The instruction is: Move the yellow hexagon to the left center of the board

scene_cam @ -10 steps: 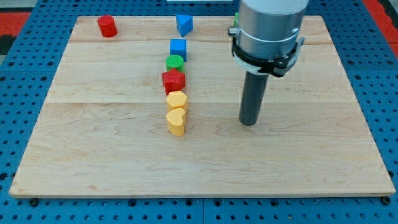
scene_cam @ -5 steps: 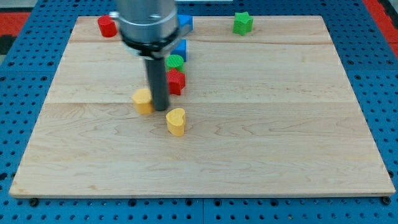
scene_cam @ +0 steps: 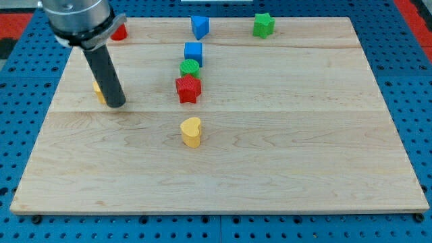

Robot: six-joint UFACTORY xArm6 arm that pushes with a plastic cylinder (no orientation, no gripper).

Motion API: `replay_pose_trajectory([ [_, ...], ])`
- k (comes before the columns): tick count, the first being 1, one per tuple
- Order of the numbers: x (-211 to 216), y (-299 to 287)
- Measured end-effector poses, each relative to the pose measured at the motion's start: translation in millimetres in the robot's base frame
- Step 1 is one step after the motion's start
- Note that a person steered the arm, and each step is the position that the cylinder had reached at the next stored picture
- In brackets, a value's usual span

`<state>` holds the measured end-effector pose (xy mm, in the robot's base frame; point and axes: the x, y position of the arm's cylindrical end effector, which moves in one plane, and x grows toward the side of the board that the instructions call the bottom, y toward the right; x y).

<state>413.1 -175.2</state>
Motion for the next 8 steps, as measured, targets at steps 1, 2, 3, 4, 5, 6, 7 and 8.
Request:
replay_pose_trajectory([
  [1, -14.4, 0.1],
  [2, -37.4, 15.9],
  [3, -53.4, -13.1],
  [4, -46.3, -25.8],
  [5, -45.1, -24.6],
  [6, -45.1, -23.1],
  [7, -45.1, -22.4],
  [8, -45.1, -22.4],
])
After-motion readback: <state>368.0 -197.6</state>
